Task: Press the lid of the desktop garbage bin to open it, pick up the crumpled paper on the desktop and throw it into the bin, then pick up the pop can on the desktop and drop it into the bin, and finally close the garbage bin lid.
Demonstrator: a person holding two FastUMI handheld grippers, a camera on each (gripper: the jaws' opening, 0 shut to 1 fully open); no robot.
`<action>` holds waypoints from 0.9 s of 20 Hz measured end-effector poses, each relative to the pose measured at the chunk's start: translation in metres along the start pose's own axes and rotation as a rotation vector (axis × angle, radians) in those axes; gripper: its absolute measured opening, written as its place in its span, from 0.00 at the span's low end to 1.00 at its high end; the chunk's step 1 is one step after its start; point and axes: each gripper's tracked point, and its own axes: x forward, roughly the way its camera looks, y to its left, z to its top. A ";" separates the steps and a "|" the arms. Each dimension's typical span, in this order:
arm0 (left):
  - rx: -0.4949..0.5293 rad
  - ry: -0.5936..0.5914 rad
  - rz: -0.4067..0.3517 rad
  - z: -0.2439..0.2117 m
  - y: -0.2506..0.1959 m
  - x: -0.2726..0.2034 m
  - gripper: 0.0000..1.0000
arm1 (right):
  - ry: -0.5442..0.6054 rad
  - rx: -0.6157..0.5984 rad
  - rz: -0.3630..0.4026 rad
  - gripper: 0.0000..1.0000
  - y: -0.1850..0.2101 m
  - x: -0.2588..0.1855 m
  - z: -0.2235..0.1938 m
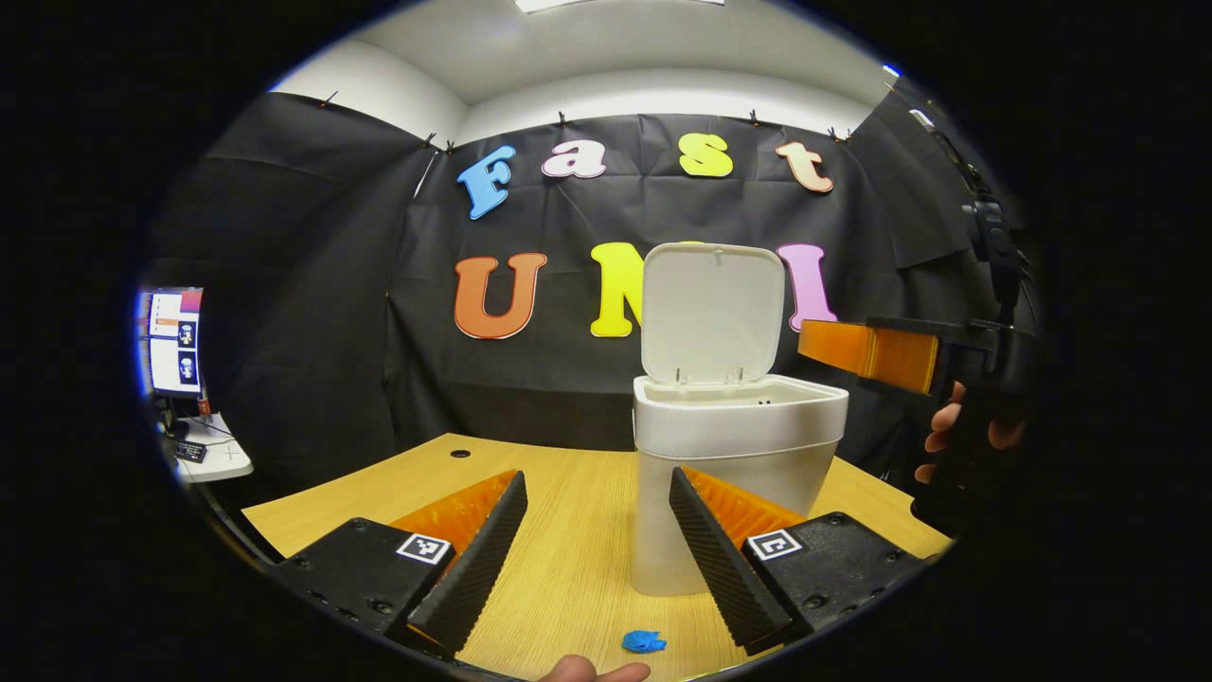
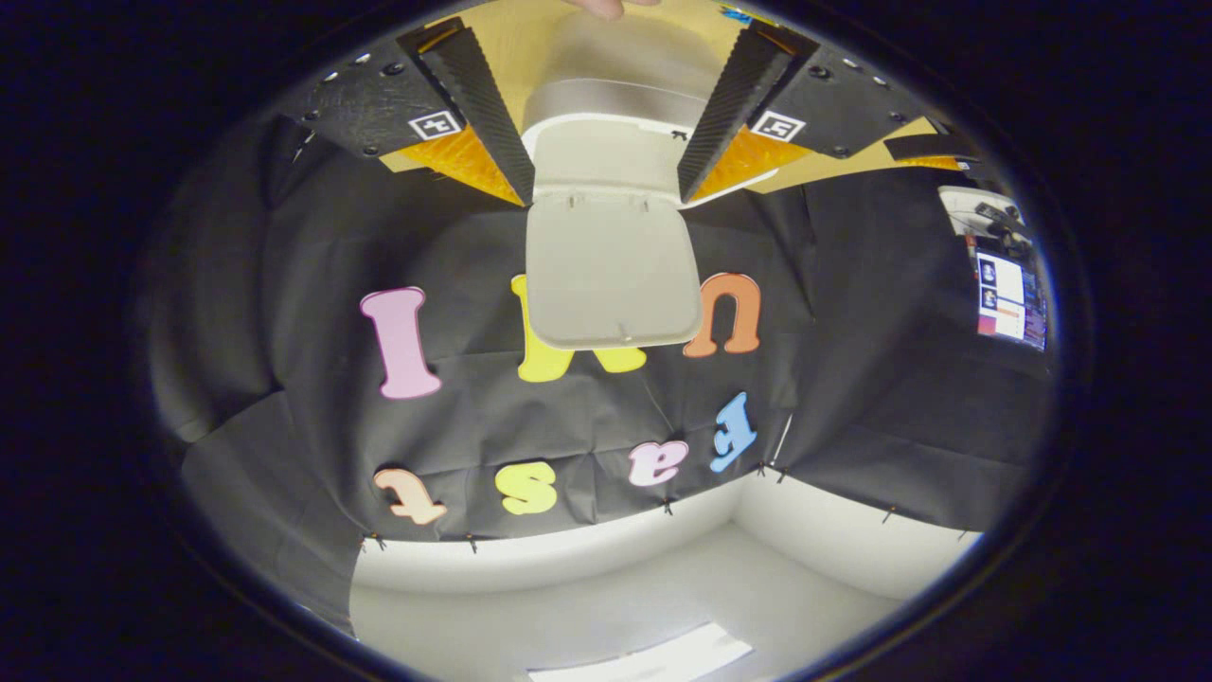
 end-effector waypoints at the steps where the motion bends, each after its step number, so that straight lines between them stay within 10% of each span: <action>1: -0.003 0.004 0.005 -0.003 0.001 -0.001 0.98 | -0.008 0.012 -0.013 0.95 -0.007 -0.005 0.001; 18: 0.019 0.111 -0.070 -0.065 -0.020 -0.012 0.98 | 0.037 0.035 -0.105 0.99 -0.063 -0.083 -0.071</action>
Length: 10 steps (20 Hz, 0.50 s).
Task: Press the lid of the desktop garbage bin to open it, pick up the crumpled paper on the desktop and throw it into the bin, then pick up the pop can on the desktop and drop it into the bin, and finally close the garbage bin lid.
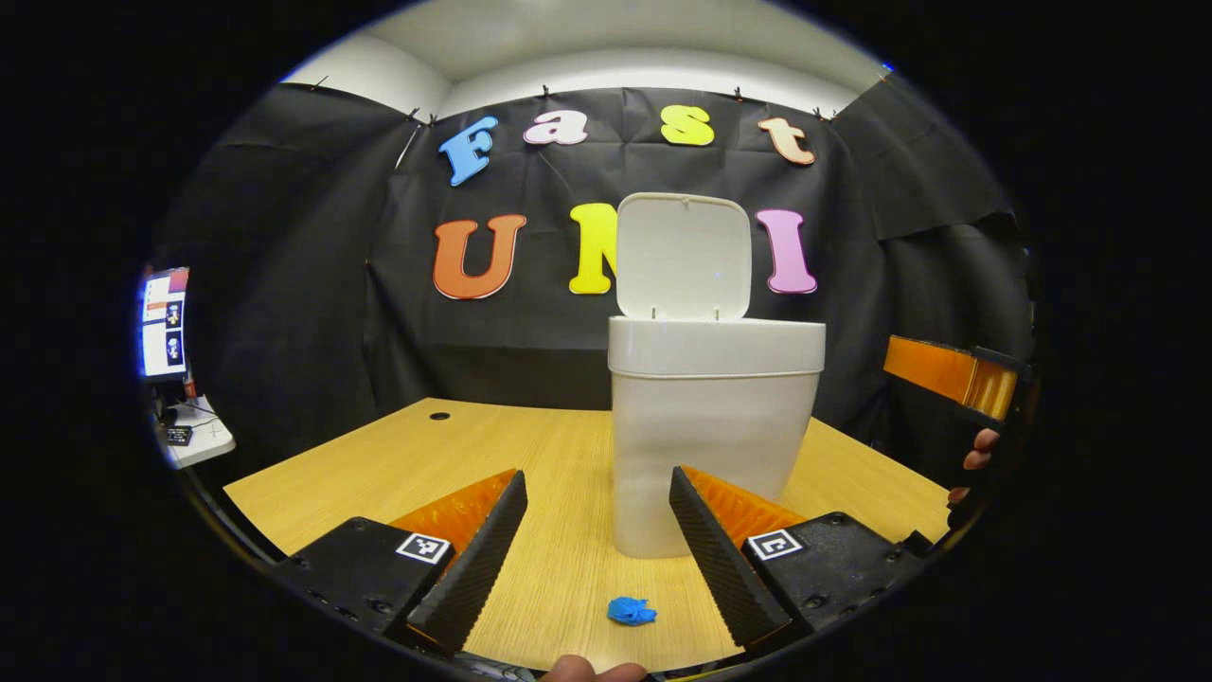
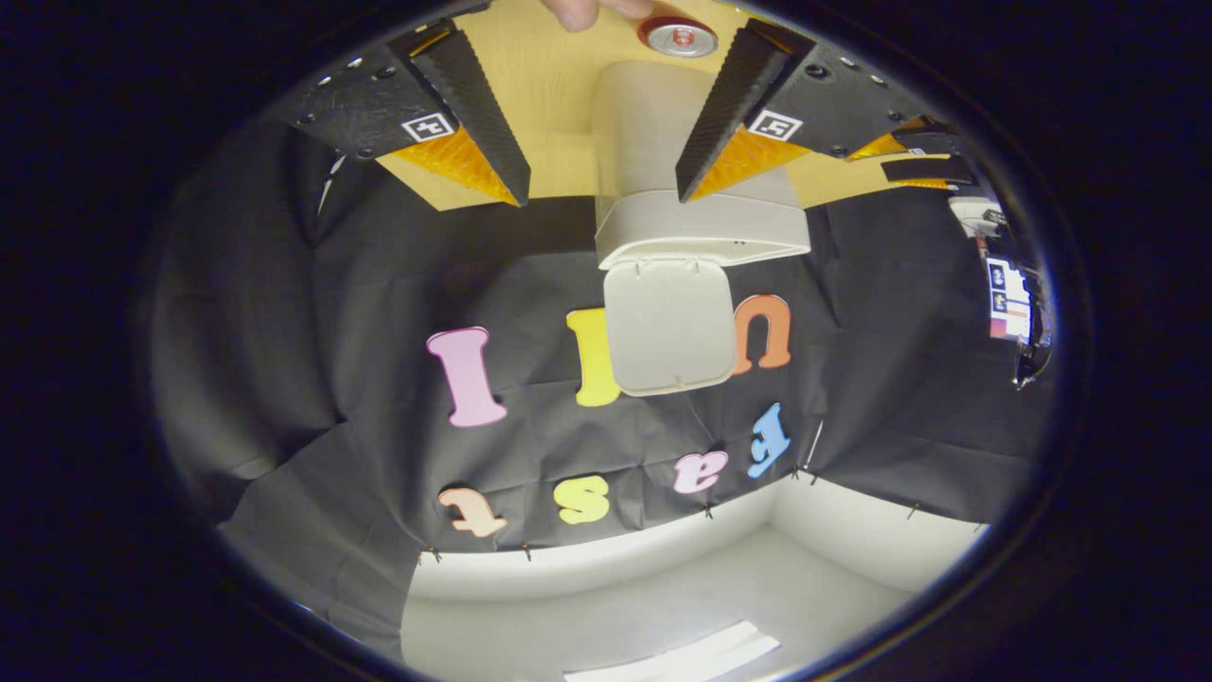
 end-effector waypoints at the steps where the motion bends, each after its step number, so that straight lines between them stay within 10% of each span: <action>1: 0.006 0.011 -0.003 -0.006 -0.001 -0.001 0.98 | 0.004 0.000 -0.006 0.96 -0.003 -0.001 -0.003; 10: -0.015 0.205 -0.060 -0.099 -0.020 -0.015 0.98 | 0.065 -0.035 -0.017 0.96 -0.027 -0.020 -0.052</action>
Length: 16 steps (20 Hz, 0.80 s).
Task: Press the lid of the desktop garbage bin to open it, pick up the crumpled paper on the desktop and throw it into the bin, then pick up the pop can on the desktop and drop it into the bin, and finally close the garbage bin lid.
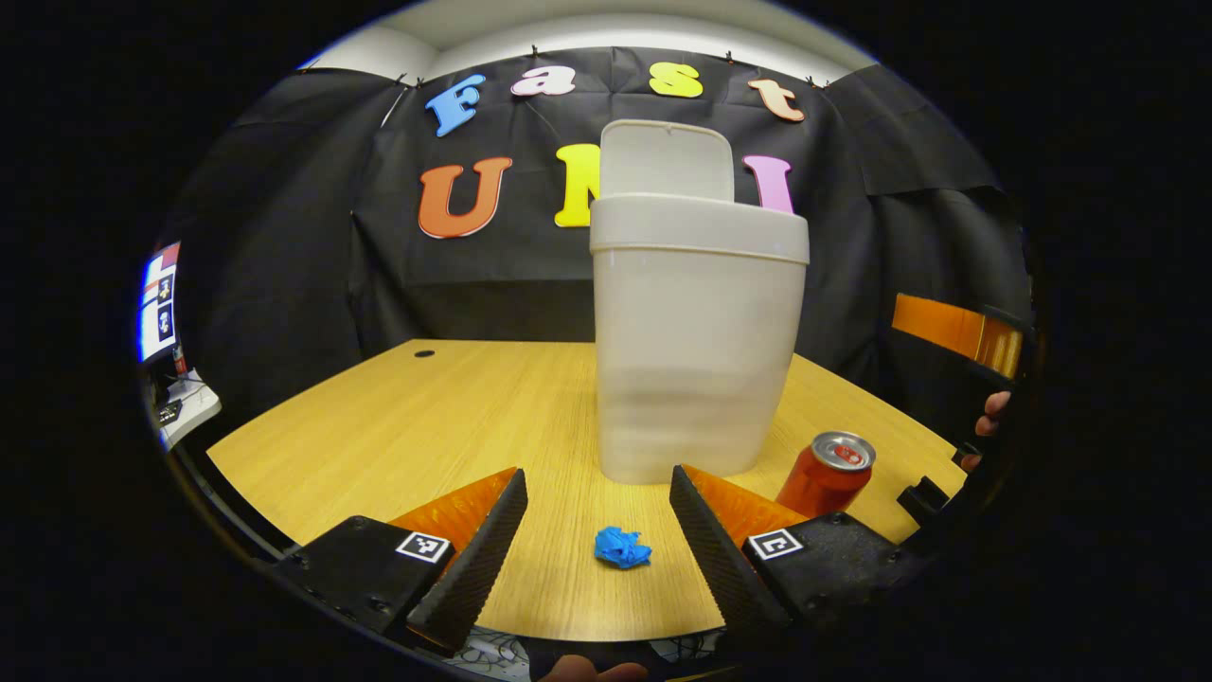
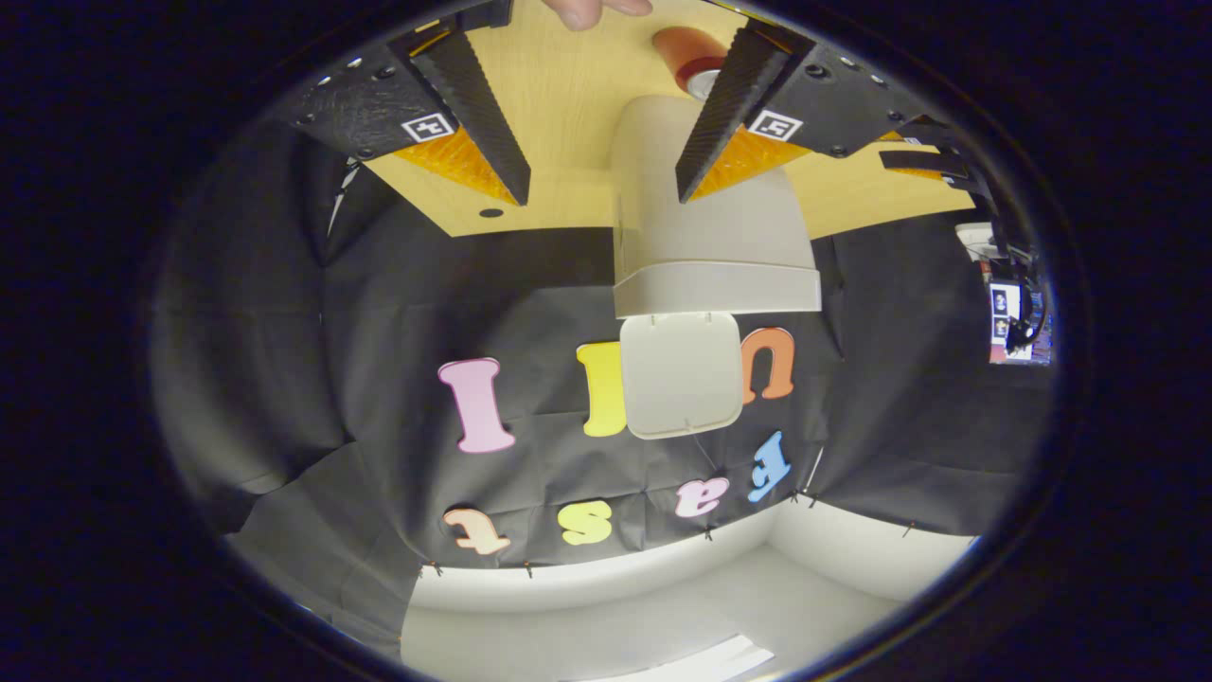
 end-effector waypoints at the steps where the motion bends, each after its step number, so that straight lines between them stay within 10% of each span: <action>1: 0.000 0.035 -0.008 -0.015 -0.006 0.002 0.98 | 0.003 -0.001 -0.008 0.96 -0.004 -0.003 -0.004; 16: 0.013 0.162 0.015 -0.067 0.003 0.031 0.89 | 0.085 -0.053 -0.062 0.96 -0.036 -0.015 -0.061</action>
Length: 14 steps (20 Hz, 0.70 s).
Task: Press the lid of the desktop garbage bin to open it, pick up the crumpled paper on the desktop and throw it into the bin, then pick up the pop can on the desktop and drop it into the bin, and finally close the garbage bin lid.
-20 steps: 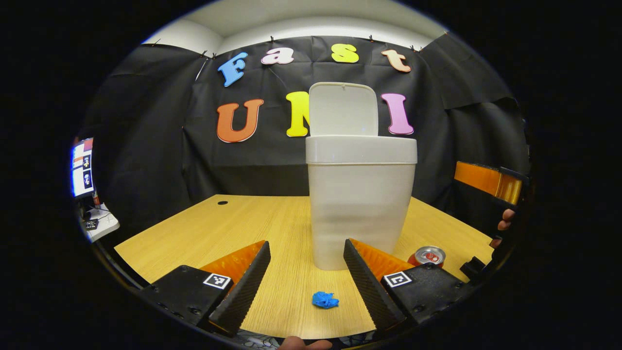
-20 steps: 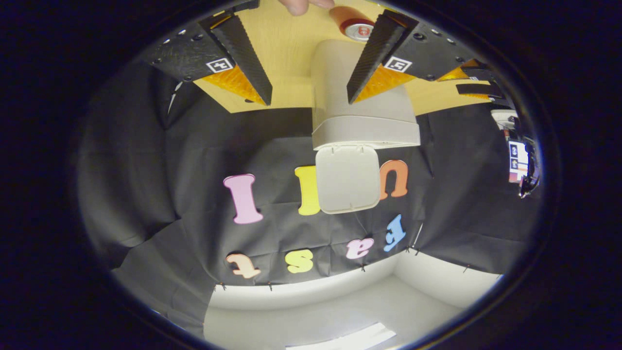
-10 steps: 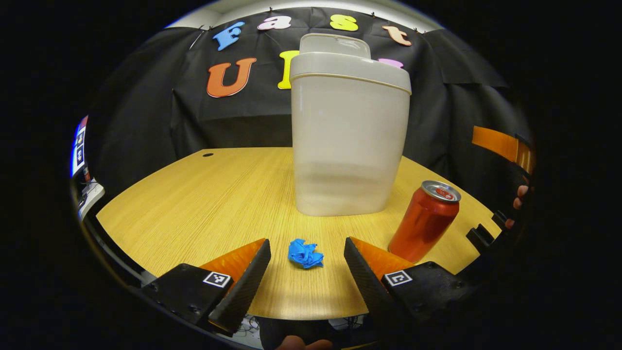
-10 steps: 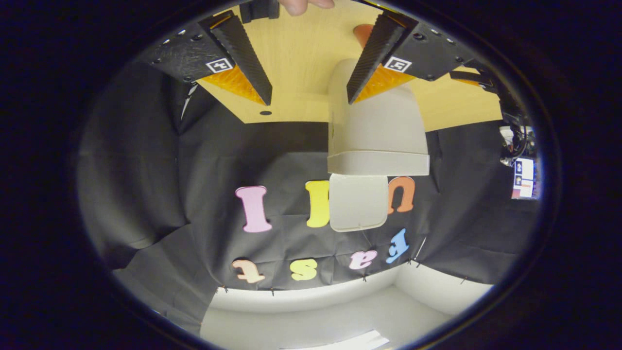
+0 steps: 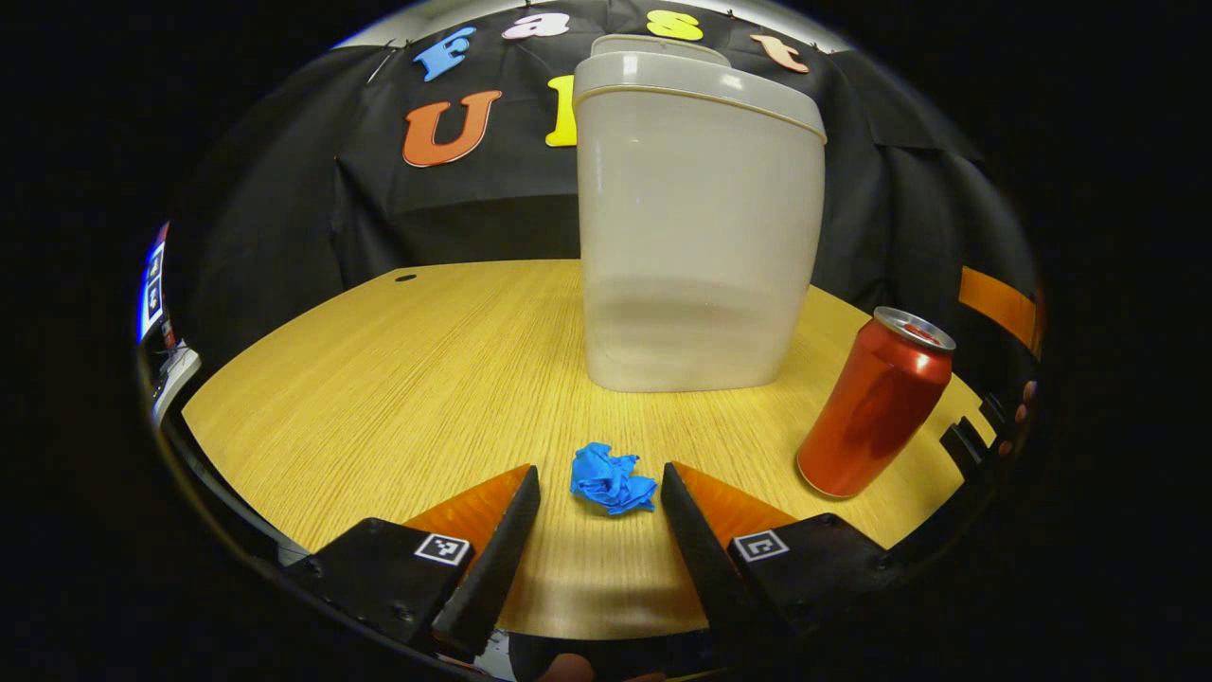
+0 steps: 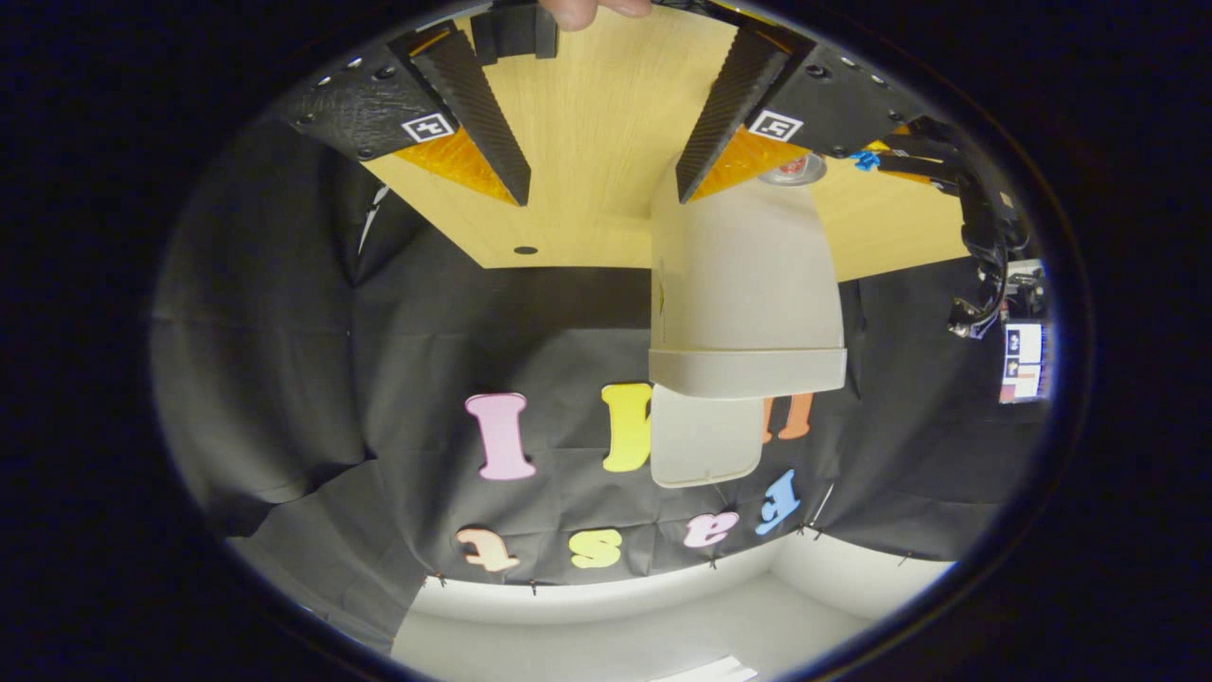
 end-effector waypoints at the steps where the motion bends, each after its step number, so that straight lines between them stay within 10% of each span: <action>1: 0.008 -0.009 0.003 0.001 0.000 0.000 0.84 | 0.013 0.002 0.004 0.96 0.001 0.000 -0.005; 14: 0.040 -0.034 0.014 0.003 0.001 0.002 0.37 | 0.035 0.039 0.050 0.96 0.019 -0.039 -0.032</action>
